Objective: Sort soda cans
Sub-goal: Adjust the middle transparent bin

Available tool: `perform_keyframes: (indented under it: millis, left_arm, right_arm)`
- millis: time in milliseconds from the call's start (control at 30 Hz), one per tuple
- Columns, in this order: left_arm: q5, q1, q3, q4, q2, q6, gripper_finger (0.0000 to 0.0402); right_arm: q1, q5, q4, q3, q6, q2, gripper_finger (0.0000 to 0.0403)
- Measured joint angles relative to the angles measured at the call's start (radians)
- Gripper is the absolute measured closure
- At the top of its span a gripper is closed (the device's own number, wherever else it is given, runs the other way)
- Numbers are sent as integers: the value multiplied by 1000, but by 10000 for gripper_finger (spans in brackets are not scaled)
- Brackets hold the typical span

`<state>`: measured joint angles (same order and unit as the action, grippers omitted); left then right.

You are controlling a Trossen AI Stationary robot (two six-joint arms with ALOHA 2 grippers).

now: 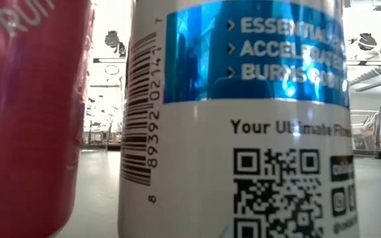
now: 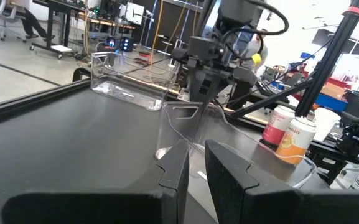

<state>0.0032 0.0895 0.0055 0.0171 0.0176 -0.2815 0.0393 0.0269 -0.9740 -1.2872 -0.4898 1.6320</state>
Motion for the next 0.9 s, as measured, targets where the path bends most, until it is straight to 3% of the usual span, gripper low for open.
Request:
perform_keyframes:
  millis: [233,500,700,900]
  left_arm:
    - [0,0,0,0,0,0,338]
    - [0,0,0,0,0,0,338]
    - [0,0,0,0,0,0,338]
    - [0,0,0,0,0,0,338]
  right_arm:
    - [40,-3,1,2,39,73,289]
    - [79,-6,6,1,136,102,394]
    - [112,3,-10,-20,255,94,401]
    - [146,3,-1,-125,400,131,403]
